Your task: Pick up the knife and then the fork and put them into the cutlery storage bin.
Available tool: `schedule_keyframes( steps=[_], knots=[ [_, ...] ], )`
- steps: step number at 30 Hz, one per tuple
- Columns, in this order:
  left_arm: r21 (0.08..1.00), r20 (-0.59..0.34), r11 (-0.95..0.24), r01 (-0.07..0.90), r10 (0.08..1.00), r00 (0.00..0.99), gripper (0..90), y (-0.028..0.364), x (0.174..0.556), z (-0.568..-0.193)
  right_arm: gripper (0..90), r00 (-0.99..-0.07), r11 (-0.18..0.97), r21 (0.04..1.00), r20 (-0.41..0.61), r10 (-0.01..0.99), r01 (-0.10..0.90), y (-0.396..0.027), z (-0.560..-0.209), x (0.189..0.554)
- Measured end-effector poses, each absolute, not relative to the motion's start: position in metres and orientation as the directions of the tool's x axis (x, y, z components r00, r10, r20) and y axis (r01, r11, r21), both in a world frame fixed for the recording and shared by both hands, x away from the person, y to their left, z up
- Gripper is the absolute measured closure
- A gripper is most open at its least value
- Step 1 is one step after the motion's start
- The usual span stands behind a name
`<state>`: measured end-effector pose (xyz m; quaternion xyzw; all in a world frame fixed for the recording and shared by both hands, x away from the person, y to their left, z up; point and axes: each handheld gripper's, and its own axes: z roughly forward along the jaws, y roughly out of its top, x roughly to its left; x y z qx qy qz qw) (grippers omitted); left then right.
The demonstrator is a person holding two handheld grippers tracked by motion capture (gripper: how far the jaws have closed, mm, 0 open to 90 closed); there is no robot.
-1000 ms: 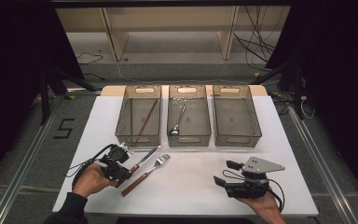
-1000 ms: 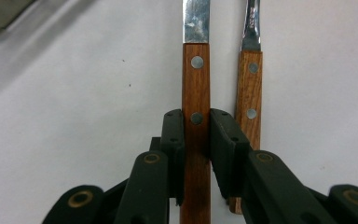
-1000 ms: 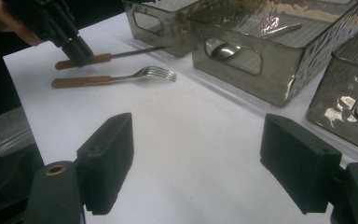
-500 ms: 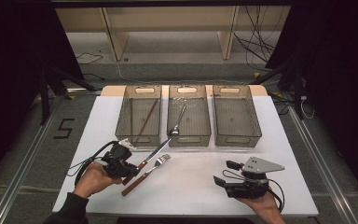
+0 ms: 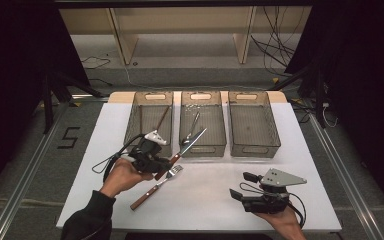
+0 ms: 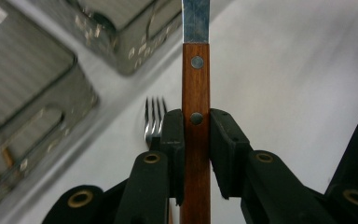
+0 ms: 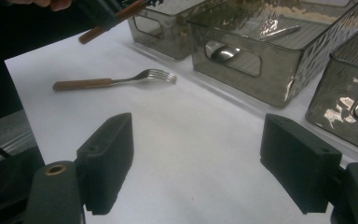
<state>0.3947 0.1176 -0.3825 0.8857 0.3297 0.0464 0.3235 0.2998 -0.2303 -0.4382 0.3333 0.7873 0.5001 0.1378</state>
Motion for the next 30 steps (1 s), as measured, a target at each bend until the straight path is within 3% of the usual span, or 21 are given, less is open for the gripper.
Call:
schedule_keyframes(
  steps=[16, 30],
  knots=[
    [0.664, -0.160, -0.543, 0.514, 0.568, 0.807, 75.9, 0.044, 0.440, -0.364, 26.4, -0.733, 0.258, 0.890, 0.116, 0.670, 0.376, -0.233, -0.438, 0.298],
    [0.677, -0.225, -0.497, 0.542, 0.561, 0.796, 75.9, -0.002, 0.478, -0.358, 26.4, -0.739, 0.258, 0.891, 0.117, 0.663, 0.373, -0.234, -0.438, 0.297]
  ],
)
